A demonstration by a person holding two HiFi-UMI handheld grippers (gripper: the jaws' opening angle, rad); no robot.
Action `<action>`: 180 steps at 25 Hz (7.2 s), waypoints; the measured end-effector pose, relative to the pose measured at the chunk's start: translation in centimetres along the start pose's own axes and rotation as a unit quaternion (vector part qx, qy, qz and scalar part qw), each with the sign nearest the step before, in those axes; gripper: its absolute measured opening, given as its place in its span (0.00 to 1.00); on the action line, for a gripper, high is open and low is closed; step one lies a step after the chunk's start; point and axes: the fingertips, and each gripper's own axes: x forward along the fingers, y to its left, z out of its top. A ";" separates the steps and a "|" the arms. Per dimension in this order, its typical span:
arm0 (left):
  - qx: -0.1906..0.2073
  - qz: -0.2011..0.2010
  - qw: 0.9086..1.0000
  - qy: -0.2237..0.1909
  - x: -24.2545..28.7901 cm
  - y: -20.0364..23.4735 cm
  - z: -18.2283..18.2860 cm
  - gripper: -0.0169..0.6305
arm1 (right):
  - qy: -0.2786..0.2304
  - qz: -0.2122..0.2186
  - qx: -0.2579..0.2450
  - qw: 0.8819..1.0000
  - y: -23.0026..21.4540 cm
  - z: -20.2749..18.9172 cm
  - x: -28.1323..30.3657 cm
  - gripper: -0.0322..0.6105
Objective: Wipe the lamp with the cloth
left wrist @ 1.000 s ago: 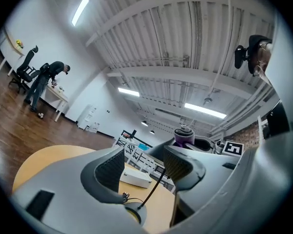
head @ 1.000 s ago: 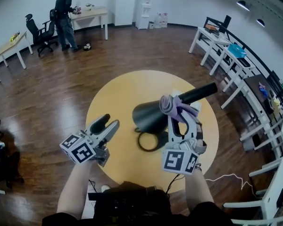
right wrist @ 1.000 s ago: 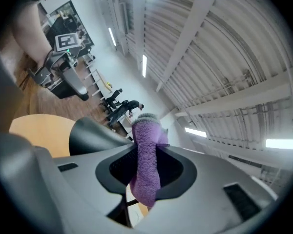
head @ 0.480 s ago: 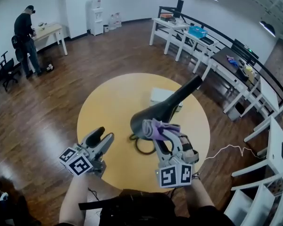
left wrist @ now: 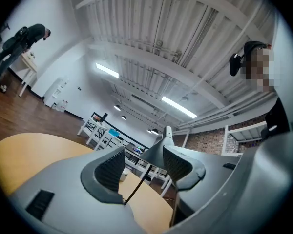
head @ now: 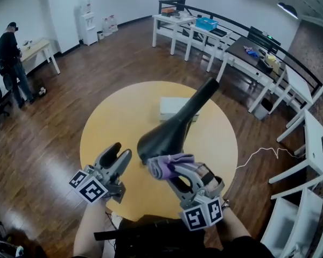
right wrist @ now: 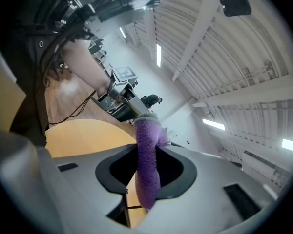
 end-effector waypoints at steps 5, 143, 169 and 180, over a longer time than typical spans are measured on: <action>-0.028 -0.086 0.995 0.039 1.8 1.9 2.1 0.38 | 0.064 -0.053 0.039 0.996 -2.3 0.6 0.5 0.20; -0.099 -0.399 0.875 0.255 7.1 5.4 -3.1 0.24 | 0.671 -0.040 0.002 0.740 -6.5 -5.8 8.2 0.20; -0.101 -0.394 0.871 0.275 4.2 4.7 -3.4 0.24 | 0.605 -0.103 -0.014 0.790 1.8 -2.7 8.1 0.20; -0.100 -0.391 0.872 0.276 3.8 4.7 -3.5 0.24 | 0.529 -0.143 0.098 0.831 3.1 -1.1 8.8 0.20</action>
